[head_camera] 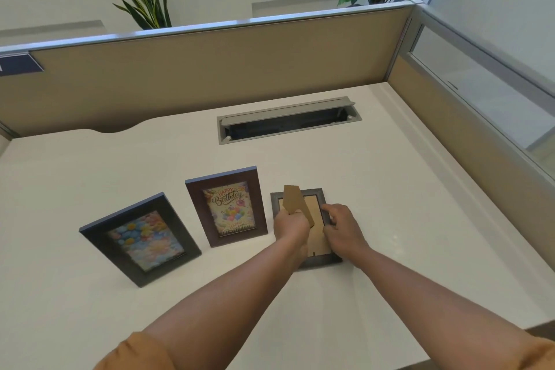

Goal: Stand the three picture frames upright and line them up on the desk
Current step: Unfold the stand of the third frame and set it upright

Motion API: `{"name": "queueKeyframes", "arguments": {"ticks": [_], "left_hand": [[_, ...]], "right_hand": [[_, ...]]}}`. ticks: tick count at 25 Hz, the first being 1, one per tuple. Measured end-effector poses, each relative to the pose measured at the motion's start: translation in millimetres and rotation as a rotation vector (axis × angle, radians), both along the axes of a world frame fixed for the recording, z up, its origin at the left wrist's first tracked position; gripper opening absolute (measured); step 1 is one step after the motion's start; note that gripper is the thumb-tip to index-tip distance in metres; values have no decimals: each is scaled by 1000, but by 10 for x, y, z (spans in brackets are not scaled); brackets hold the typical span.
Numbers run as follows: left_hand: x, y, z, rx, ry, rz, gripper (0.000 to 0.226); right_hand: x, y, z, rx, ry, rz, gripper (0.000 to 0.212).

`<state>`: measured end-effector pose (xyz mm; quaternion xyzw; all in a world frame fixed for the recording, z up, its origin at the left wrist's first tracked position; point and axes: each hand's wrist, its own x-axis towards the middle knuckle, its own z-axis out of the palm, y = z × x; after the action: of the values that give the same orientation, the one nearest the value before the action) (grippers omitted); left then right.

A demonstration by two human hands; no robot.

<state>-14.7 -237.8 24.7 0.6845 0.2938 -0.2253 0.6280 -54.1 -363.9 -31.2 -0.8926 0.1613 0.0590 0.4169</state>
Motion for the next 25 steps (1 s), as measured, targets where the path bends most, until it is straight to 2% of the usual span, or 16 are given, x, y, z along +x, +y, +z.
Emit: {"name": "queueKeyframes", "arguments": {"ticks": [4,7,9,11,12,15,17,21,23,25], "left_hand": [[102,7,52,162,-101,-130,24],[262,9,195,179,-92,-225,28],[371,30,287,200,-72,-293,30],[470,50,388,270,-57,-414,31],[519,56,450,312,-58,-475,30],[639,73,669,370,-90,-605,25],[702,77,810,417,-124,-739,33],[793,85,1068,597,-323,-954,46],[800,90,1156,662,-422,-1004,66],[788,106,1185,739,-497,-1067,77]], "right_hand": [[-54,-197,7,-95,-129,170,63],[-83,-283,16,-408,-152,381,78],[-82,-263,82,-466,-220,434,89],[-36,-207,188,-382,-319,417,94],[1,-168,240,-334,-368,383,89],[130,-58,399,-50,-499,185,52],[207,-25,488,130,-445,86,41],[293,-51,552,444,-228,-99,39],[308,-44,555,631,-152,-200,37],[321,-38,529,747,-115,-295,37]]}}
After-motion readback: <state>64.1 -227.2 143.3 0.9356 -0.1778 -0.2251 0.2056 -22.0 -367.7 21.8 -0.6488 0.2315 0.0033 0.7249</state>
